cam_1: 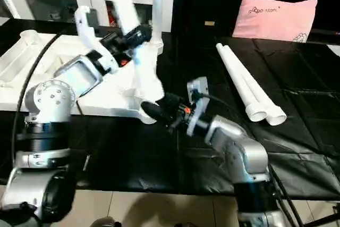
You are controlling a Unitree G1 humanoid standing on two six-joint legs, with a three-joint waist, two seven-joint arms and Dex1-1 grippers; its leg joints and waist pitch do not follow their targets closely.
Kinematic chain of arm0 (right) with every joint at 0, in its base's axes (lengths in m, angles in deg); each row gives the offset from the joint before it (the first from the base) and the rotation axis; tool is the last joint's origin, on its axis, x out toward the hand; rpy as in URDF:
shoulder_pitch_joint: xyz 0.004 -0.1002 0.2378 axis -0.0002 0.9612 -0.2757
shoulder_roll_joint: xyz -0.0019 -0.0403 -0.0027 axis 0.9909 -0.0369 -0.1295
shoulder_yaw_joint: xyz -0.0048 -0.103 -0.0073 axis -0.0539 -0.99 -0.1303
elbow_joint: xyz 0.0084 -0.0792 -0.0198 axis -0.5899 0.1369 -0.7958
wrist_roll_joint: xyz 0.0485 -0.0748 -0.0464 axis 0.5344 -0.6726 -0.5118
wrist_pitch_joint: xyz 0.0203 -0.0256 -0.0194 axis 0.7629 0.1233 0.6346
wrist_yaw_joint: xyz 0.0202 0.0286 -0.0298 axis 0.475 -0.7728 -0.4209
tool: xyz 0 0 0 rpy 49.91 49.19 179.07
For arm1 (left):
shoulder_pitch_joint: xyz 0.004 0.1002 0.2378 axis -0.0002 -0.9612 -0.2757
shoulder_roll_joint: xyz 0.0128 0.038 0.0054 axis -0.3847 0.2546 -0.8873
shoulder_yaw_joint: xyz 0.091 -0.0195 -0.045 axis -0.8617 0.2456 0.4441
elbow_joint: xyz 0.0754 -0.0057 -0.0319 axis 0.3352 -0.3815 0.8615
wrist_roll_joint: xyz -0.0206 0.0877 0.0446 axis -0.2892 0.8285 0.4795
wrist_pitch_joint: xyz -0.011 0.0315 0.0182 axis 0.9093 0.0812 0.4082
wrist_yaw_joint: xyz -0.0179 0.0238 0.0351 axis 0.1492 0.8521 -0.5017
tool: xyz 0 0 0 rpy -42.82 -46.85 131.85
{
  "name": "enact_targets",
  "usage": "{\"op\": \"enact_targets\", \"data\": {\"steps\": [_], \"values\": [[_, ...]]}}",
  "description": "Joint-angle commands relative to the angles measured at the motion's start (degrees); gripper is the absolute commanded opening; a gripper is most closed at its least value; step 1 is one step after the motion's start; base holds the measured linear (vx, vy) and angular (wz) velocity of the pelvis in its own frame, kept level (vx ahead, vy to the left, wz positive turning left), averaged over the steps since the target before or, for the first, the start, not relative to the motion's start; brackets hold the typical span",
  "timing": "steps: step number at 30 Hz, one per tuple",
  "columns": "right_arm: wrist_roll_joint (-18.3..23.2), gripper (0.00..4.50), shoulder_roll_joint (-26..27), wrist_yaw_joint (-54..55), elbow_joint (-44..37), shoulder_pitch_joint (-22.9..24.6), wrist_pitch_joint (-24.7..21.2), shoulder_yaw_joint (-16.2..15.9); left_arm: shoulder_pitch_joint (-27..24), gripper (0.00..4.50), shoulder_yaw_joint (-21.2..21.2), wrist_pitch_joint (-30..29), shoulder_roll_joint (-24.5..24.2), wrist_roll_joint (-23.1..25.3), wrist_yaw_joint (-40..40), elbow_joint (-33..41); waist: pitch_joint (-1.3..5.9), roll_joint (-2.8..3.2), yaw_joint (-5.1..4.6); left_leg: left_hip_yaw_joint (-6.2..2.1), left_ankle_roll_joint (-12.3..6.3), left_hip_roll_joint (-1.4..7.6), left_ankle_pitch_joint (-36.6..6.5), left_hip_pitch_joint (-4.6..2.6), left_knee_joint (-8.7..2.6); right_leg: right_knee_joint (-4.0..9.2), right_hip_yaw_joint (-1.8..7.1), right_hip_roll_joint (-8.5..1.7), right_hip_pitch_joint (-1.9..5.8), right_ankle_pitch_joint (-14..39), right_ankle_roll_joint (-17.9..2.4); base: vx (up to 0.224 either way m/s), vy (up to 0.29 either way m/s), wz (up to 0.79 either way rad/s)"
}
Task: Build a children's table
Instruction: Pick table leg
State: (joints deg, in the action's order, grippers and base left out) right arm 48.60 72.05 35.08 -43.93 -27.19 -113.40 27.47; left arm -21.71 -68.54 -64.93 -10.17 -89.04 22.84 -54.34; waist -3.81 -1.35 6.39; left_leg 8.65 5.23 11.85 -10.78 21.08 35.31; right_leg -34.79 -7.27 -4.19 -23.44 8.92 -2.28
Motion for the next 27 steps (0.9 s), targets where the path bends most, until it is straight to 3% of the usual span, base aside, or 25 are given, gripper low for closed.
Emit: {"op": "enact_targets", "data": {"steps": [1,4,11,12,14,16,19,21,23,25,27], "values": [[-0.76,4.50,-0.62,0.48,0.24,0.59,-0.06,-0.17,2.03,1.92,-0.52,0.77,-0.41,0.61,0.57,-0.01,4.73,0.23,-0.04,0.12,-0.97,0.70,-8.05,-0.12,-4.01,5.64,2.76,-3.81,3.77,22.78,0.05,0.000,0.000,0.00],[0.90,4.50,-0.74,1.73,0.50,1.04,-3.60,0.73,2.51,1.91,-0.41,1.58,-1.29,1.22,1.43,-1.02,4.73,0.26,-0.02,0.10,-1.18,0.79,-7.91,-0.10,-4.04,5.47,2.86,-3.86,3.80,21.53,-1.09,0.000,0.000,0.00],[0.75,4.50,-2.08,2.68,-0.06,1.10,-5.26,1.34,2.34,1.91,-1.46,2.88,-3.37,2.97,3.19,-2.23,4.65,0.28,0.00,0.15,-0.81,0.67,-8.28,-0.09,-4.06,5.67,2.86,-3.88,3.77,22.86,-0.21,0.000,0.000,0.00],[1.41,4.50,-1.96,2.31,-0.42,1.11,-4.78,1.85,2.25,1.91,-1.58,2.93,-3.56,3.07,3.44,-2.28,4.68,0.27,0.00,0.13,-0.85,0.77,-8.33,-0.13,-4.07,5.60,2.88,-3.95,3.75,22.62,-0.33,0.000,0.000,0.00],[0.43,4.50,-2.79,-1.10,-1.35,1.07,1.19,1.64,1.93,1.91,-2.75,2.90,-4.68,3.81,5.48,-2.39,4.71,0.25,0.00,0.18,-0.90,0.75,-8.56,-0.12,-4.02,5.59,2.87,-4.01,3.73,22.68,-0.29,0.000,0.000,0.00],[2.56,4.50,-3.28,-1.47,-2.34,0.42,-0.38,3.47,1.34,1.91,-4.37,2.33,-6.00,4.13,8.92,-2.11,4.62,0.22,-0.01,0.12,-1.25,0.87,-8.19,-0.17,-4.15,5.51,2.98,-3.93,3.69,22.21,-0.47,0.000,0.000,0.00],[3.75,4.50,-4.56,-3.01,-3.50,-0.93,-0.88,3.73,0.49,1.91,-6.88,1.44,-8.12,3.85,14.45,-1.47,4.62,0.20,0.00,0.16,-1.32,0.92,-8.08,-0.21,-4.16,5.32,3.05,-3.97,3.73,21.71,-1.36,0.000,0.000,0.00],[6.66,4.50,-5.70,-4.99,-3.49,-2.69,-4.53,4.39,-0.17,1.91,-8.76,0.04,-9.62,2.91,18.86,-0.43,4.56,0.23,-0.08,0.19,-1.38,0.89,-8.26,-0.23,-4.19,5.36,3.06,-4.00,3.76,22.36,-1.82,0.000,0.000,0.00],[8.53,4.50,-6.52,-8.10,-2.88,-4.20,-5.32,4.54,-0.67,1.91,-10.11,-1.12,-10.67,1.79,22.73,0.74,4.59,0.27,-0.06,0.25,-1.60,0.83,-8.46,-0.30,-4.10,5.39,3.02,-4.04,3.77,22.75,-2.27,0.000,0.000,0.00],[8.79,4.50,-6.74,-8.95,-2.61,-4.52,-5.06,4.46,-0.75,1.91,-10.49,-1.28,-10.95,1.62,23.74,0.96,4.64,0.36,-0.04,0.20,-1.46,1.09,-8.22,-0.25,-4.13,5.15,3.11,-4.15,3.73,21.66,-3.03,0.000,0.000,0.00],[9.42,4.50,-9.67,-14.60,-0.50,-7.56,-8.19,1.63,-1.72,1.91,-13.89,-3.20,-13.11,-0.65,32.34,4.12,4.74,0.09,-0.06,0.13,-1.47,1.20,-7.66,-0.25,-4.20,4.67,3.22,-4.17,3.97,19.87,-4.42,0.000,0.000,0.00]]}}
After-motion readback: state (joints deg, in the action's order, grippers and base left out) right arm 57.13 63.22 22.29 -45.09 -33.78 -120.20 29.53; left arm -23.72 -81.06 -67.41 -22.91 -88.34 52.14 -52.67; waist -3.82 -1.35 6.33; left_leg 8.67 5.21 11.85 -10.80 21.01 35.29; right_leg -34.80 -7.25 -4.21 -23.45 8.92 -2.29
